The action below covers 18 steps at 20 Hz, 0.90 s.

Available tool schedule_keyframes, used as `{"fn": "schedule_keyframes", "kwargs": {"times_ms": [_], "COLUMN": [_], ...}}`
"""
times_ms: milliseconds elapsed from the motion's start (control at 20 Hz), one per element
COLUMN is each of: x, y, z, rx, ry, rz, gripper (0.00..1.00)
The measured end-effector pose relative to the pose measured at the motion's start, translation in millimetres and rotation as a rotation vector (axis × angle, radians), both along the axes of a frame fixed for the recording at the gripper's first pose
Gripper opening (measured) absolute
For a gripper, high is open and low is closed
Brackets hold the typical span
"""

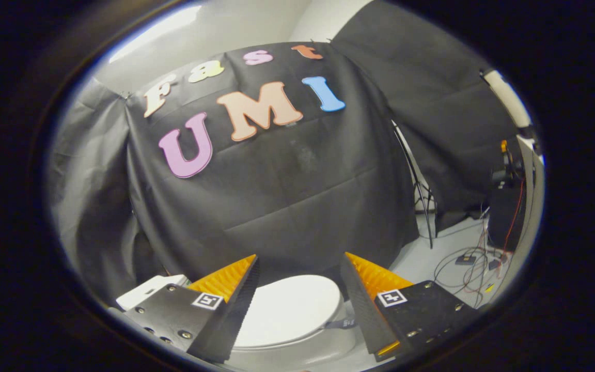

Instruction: Open the toilet lid.

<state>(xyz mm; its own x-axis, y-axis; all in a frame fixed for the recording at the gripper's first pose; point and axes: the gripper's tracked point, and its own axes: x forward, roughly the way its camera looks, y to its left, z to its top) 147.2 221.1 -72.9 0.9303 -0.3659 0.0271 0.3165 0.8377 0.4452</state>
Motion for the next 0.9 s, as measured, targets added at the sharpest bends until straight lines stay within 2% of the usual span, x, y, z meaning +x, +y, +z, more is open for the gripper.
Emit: {"fn": "schedule_keyframes", "kwargs": {"times_ms": [400,500,600,900], "x": [37.9,41.3,41.6,50.3], "y": [47.0,47.2,42.7,16.9], "z": [-108.7,-131.7,-149.8,-195.4], "rx": [0.246,0.310,0.359,0.500], "ry": [0.069,0.087,0.087,0.090], "rz": [0.098,0.067,0.026,-0.058], "gripper": [0.93,0.92,0.85,0.85]}}
